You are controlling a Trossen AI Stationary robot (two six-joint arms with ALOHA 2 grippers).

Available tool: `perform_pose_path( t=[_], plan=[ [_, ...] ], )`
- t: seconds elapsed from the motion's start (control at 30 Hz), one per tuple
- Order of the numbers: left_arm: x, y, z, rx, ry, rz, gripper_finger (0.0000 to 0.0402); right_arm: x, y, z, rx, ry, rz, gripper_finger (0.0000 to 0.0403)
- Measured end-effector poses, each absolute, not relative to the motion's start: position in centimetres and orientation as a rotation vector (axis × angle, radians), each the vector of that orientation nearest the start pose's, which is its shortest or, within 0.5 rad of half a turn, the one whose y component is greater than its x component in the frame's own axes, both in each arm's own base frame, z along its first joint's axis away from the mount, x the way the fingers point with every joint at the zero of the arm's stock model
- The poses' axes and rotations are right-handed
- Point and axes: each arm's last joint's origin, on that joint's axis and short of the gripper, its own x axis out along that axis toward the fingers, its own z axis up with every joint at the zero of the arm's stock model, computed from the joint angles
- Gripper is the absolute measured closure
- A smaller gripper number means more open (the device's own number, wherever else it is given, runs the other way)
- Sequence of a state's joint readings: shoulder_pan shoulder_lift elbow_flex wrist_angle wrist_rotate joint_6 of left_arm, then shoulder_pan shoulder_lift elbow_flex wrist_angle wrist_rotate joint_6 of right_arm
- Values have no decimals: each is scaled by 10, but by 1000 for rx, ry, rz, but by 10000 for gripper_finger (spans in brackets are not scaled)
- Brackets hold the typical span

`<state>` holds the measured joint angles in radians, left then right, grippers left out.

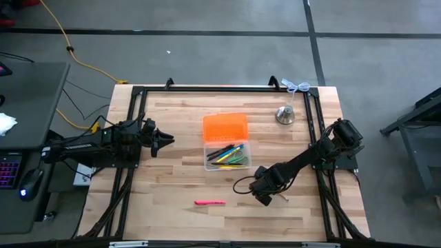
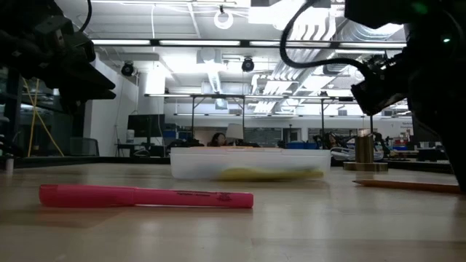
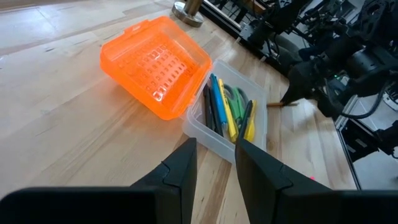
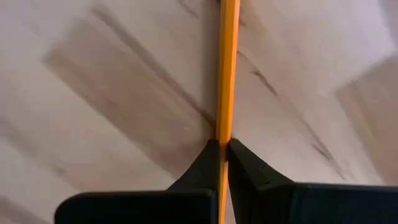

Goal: Pick & place school supplies into a supply box
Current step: Put the orange pencil into the orange supply box

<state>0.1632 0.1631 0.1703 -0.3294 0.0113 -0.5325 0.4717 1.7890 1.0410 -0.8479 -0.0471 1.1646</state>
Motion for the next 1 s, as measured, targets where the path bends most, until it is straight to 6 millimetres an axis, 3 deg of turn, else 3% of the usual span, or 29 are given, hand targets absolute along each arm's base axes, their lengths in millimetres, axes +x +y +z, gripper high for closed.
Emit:
perform_pose_path(
  t=[0.47, 1.0],
  plan=[
    [94, 15, 177, -556, 277, 234, 261, 247, 128, 170, 581, 1570, -561, 402],
    [94, 15, 177, -555, 277, 236, 261, 222, 115, 217, 675, 1519, -572, 402]
  ],
)
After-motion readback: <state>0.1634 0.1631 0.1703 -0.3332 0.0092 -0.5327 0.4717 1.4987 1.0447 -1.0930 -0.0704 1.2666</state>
